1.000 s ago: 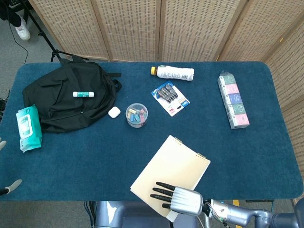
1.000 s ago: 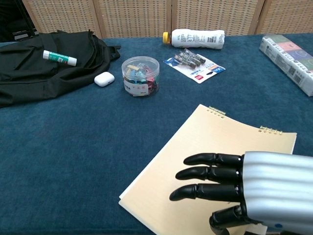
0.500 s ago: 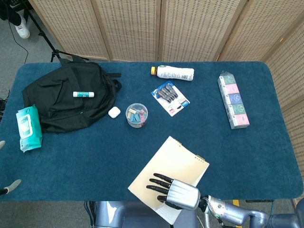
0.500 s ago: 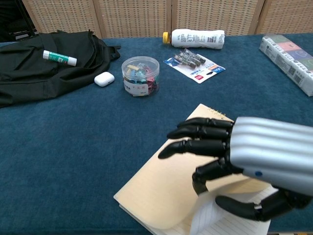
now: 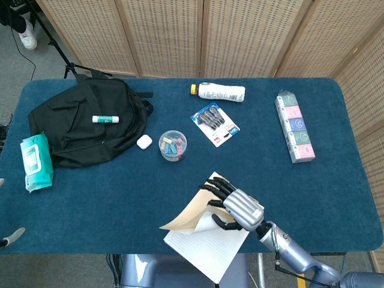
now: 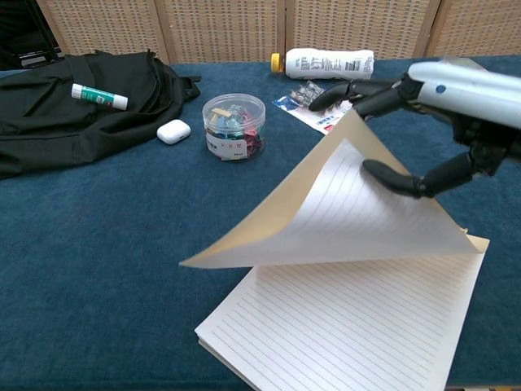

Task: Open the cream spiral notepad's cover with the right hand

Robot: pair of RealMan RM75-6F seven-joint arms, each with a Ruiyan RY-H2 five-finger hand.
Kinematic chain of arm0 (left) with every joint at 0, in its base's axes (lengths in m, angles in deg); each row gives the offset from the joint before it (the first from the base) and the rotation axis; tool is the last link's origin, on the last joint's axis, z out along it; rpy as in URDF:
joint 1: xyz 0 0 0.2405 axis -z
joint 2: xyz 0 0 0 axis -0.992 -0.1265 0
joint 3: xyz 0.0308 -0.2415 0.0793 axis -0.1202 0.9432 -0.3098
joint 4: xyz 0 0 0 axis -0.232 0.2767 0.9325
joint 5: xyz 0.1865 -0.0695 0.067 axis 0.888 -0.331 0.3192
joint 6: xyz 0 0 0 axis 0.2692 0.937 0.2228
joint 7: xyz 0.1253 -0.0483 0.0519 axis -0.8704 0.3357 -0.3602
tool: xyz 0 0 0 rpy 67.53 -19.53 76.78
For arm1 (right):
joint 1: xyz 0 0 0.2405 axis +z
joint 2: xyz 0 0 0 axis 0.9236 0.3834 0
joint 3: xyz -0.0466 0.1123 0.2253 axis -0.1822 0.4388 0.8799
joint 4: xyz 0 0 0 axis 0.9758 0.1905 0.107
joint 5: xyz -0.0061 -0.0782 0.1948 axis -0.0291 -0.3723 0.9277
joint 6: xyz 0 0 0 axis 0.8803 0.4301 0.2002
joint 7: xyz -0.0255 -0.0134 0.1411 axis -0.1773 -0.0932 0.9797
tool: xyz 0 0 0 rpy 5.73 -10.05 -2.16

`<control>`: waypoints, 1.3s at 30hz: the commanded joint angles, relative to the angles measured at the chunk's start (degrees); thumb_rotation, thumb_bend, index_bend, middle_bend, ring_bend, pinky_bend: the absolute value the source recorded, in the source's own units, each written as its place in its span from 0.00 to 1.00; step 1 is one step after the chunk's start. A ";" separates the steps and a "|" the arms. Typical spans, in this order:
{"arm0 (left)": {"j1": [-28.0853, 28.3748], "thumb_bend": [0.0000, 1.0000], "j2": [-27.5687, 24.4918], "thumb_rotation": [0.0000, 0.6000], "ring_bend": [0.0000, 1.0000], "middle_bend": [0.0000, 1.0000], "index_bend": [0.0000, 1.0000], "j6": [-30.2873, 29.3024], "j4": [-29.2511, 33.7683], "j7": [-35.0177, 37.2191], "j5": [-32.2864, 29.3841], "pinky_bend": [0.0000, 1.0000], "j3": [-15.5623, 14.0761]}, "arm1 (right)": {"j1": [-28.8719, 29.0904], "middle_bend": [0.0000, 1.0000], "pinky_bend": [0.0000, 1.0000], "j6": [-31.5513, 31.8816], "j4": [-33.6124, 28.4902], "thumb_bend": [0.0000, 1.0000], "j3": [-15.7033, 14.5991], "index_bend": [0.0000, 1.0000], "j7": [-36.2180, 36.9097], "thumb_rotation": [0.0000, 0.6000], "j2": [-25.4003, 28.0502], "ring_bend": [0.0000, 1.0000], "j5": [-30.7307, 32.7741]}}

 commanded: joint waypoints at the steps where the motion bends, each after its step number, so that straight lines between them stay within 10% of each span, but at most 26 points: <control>1: -0.02 0.00 -0.04 1.00 0.00 0.00 0.00 -0.05 -0.02 0.17 0.03 0.00 -0.01 | -0.45 0.14 0.00 -2.97 -3.25 0.83 4.30 0.73 3.76 1.00 2.44 0.00 8.53; 15: -0.03 0.00 0.00 1.00 0.00 0.00 0.00 -0.08 -0.06 0.10 0.21 0.00 -0.09 | -2.76 0.14 0.00 -4.31 0.03 0.87 15.30 0.74 6.82 1.00 1.45 0.00 29.70; 36: 0.07 0.00 -0.07 1.00 0.00 0.00 0.00 -0.24 -0.17 0.62 0.84 0.00 -0.21 | -3.60 0.15 0.00 -7.21 26.16 0.88 27.81 0.74 8.61 1.00 -10.55 0.00 50.90; 39: 0.05 0.00 -0.11 1.00 0.00 0.00 0.00 -0.33 -0.28 0.85 0.70 0.00 -0.15 | -4.01 0.07 0.00 -8.66 29.23 0.84 27.42 0.52 9.72 1.00 -11.55 0.00 49.13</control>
